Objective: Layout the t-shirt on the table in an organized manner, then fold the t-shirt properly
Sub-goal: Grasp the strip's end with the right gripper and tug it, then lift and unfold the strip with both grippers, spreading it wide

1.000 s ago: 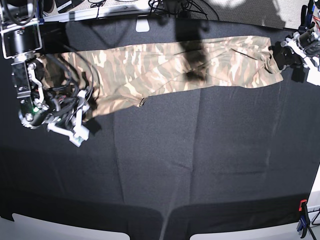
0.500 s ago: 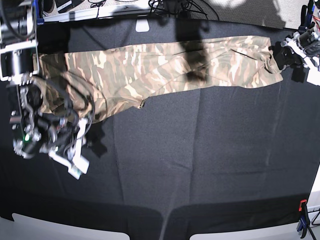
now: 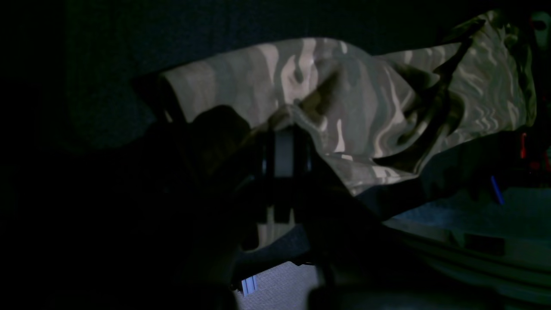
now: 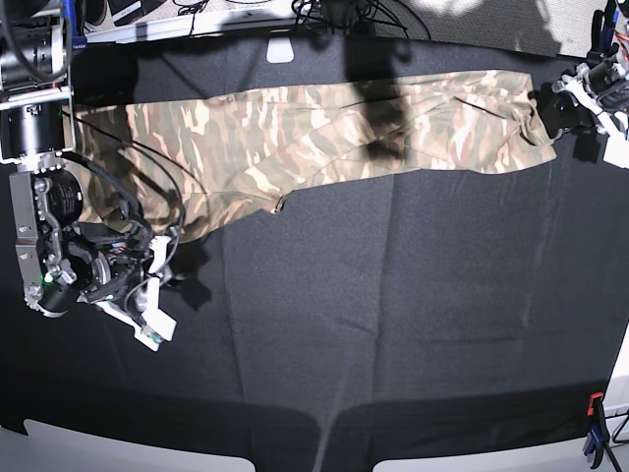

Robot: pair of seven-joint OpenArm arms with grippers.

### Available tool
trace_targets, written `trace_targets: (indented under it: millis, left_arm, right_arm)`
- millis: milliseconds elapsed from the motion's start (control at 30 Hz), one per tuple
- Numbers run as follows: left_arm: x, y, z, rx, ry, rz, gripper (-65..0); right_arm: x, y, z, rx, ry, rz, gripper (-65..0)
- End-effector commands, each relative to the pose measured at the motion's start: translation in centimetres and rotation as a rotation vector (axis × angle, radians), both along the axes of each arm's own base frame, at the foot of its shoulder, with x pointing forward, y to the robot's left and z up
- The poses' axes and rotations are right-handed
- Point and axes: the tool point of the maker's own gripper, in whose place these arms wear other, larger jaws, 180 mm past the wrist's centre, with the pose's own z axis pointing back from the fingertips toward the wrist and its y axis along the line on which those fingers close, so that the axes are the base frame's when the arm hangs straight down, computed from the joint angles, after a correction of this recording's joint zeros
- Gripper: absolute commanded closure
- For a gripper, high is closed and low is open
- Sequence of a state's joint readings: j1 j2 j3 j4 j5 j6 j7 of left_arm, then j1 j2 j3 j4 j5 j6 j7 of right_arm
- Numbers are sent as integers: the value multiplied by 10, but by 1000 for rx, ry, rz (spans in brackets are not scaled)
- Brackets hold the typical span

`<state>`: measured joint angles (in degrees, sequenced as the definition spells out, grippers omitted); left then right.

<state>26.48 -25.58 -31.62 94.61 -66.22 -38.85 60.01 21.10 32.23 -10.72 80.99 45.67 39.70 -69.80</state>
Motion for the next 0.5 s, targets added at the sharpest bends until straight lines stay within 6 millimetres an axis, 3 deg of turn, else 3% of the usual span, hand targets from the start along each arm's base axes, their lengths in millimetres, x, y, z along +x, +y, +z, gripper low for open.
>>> trace_targets:
  millis: [0, 67, 233, 467]
  left_arm:
    - [6, 4, 12, 2, -40, 1, 0]
    - [6, 4, 12, 2, -41, 1, 0]
    - [6, 4, 12, 2, -41, 1, 0]
    - [6, 4, 12, 2, -40, 1, 0]
  right_arm:
    - [10, -2, 18, 17, -46, 2, -115]
    - [10, -2, 17, 10, -46, 3, -126]
    - [12, -18, 10, -90, -49, -14, -349]
    - [8, -22, 0, -112, -5, -23, -364]
